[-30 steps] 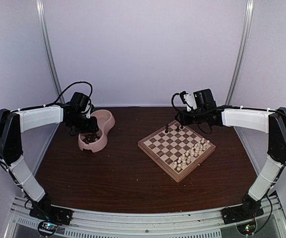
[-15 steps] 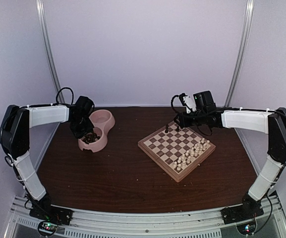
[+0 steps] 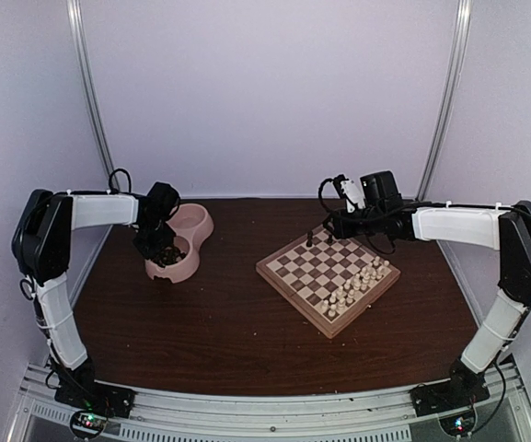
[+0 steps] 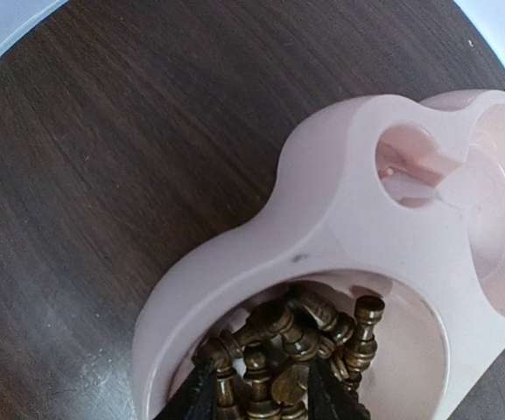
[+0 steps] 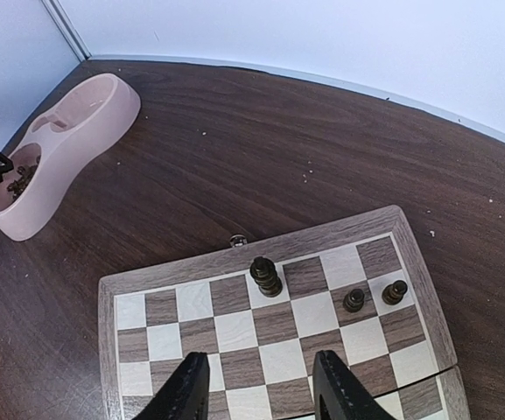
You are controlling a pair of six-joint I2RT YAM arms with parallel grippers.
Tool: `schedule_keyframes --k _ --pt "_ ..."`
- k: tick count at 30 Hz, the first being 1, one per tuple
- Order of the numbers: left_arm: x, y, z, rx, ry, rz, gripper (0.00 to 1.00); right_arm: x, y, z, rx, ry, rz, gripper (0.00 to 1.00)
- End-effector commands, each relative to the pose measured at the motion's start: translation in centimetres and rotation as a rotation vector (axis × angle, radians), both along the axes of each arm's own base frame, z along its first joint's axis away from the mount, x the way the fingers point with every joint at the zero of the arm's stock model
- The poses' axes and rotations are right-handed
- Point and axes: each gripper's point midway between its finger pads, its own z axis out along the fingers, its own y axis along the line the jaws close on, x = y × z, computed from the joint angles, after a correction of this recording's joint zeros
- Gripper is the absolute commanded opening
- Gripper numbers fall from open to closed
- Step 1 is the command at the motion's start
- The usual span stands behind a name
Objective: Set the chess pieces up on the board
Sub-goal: Pick up the rook from the storage box.
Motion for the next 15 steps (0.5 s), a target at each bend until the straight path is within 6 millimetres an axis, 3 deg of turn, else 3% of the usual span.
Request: schedule_keyframes --k 1,15 --pt "1.0 0.4 -0.6 -0.006 0.003 0.026 0.37 -0.3 0.5 1.7 0.036 -0.039 0.017 0.43" --pt "2.4 0.4 -2.8 -0.036 0.027 0.036 0.37 -0.2 0.6 1.5 0.032 -0.041 0.018 0.43"
